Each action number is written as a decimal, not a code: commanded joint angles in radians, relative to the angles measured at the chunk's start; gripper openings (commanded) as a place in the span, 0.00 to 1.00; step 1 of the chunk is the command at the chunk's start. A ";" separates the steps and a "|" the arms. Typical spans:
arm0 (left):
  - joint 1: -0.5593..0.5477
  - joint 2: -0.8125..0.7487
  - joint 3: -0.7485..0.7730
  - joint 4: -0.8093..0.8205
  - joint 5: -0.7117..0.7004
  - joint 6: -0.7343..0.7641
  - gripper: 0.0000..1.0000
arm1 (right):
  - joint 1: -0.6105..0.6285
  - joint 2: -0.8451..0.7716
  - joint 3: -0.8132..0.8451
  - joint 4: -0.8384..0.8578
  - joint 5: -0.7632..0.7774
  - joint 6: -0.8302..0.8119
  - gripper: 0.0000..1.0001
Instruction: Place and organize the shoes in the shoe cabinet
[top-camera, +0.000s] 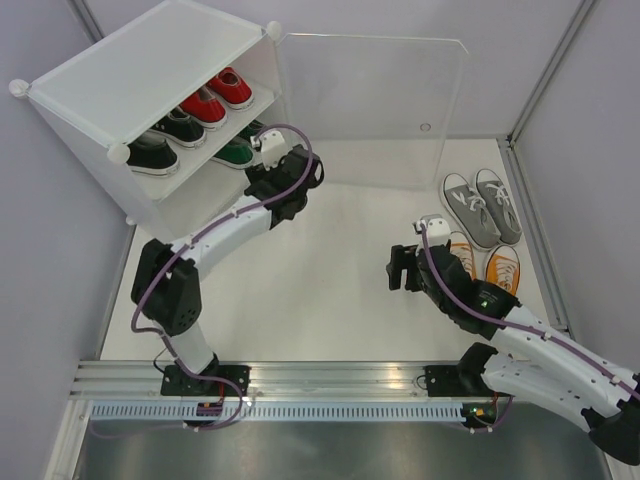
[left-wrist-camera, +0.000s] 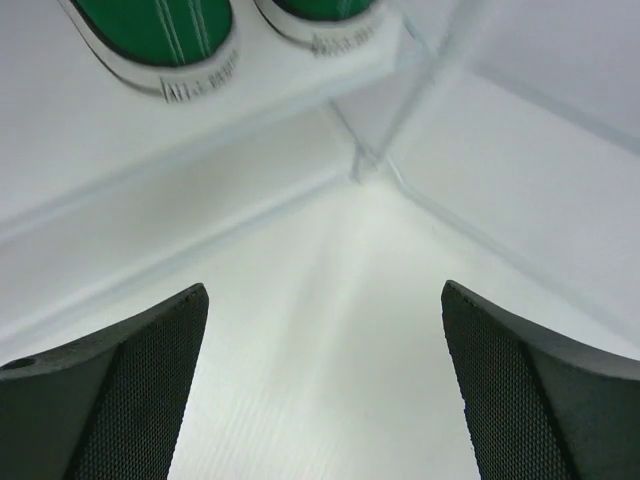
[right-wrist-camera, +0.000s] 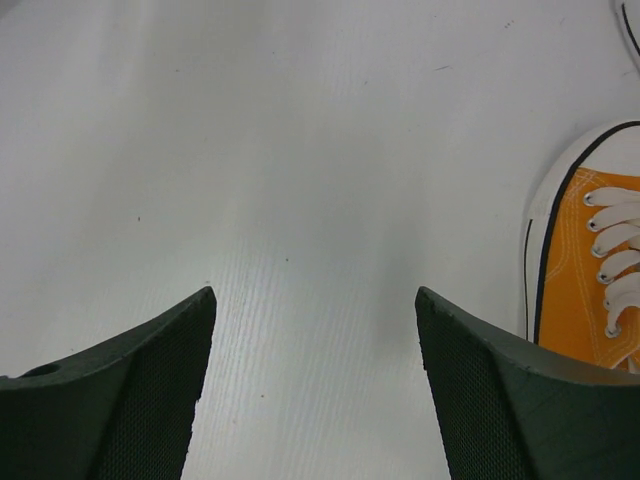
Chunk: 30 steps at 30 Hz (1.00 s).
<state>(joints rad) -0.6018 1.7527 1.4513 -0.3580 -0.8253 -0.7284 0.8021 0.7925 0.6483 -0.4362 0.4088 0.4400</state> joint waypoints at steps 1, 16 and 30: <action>-0.081 -0.149 -0.072 -0.078 0.129 -0.040 1.00 | 0.005 0.040 0.091 -0.091 0.126 0.058 0.85; -0.115 -0.642 -0.512 -0.219 0.821 0.230 1.00 | -0.314 0.119 0.079 -0.365 0.203 0.287 0.89; -0.115 -0.832 -0.674 -0.153 0.678 0.377 0.99 | -0.613 0.247 -0.024 -0.165 -0.028 0.263 0.68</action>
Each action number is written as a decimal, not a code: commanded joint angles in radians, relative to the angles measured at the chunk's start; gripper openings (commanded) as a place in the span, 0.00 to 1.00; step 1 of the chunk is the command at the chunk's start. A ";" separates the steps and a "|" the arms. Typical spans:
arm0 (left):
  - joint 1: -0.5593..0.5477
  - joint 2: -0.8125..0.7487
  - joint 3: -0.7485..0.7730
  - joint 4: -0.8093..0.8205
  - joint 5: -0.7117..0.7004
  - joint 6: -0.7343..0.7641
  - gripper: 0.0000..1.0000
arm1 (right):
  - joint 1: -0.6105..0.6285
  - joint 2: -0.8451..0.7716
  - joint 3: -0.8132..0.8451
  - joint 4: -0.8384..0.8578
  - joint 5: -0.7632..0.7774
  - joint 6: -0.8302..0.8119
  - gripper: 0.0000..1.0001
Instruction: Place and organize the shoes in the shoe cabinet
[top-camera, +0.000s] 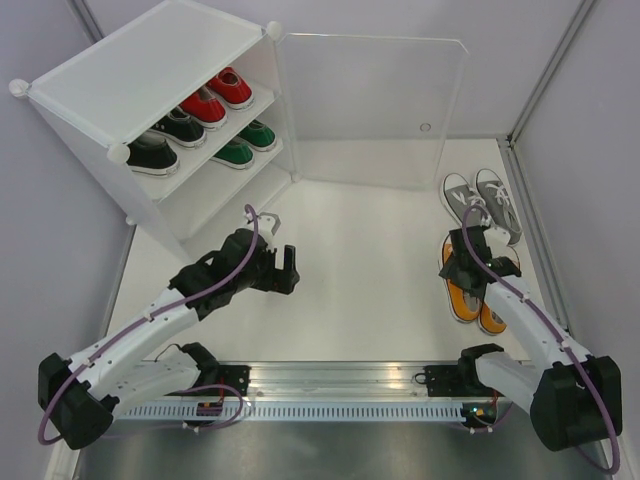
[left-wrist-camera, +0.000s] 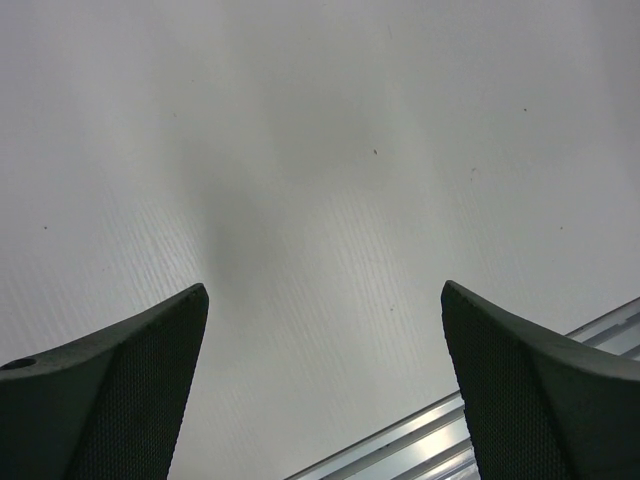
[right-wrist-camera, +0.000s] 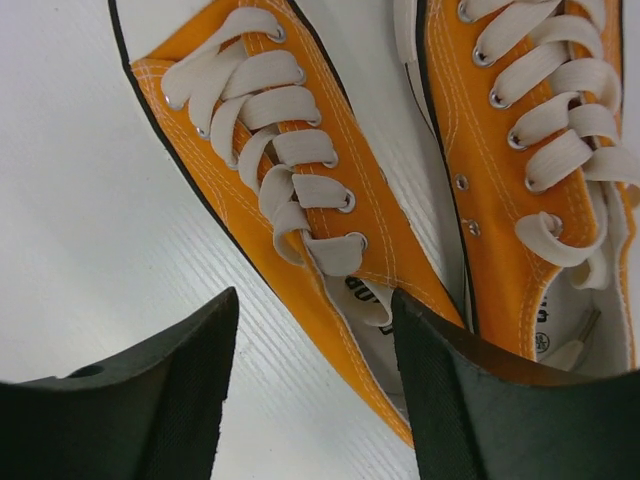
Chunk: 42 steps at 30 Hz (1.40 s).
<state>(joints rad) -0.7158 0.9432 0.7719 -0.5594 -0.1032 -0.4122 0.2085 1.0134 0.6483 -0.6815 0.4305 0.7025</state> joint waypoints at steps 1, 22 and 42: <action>-0.001 -0.024 0.007 0.046 -0.049 0.061 0.99 | -0.037 0.037 -0.032 0.092 -0.070 -0.004 0.65; 0.001 -0.001 0.010 0.041 -0.102 0.056 0.99 | 0.093 0.188 -0.070 0.371 -0.309 -0.176 0.14; 0.001 -0.102 0.027 -0.111 -0.294 -0.284 0.98 | 0.844 0.886 0.649 0.470 -0.222 -0.169 0.13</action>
<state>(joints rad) -0.7155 0.8845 0.7712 -0.6132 -0.3328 -0.5476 1.0359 1.8744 1.2095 -0.2325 0.1799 0.5518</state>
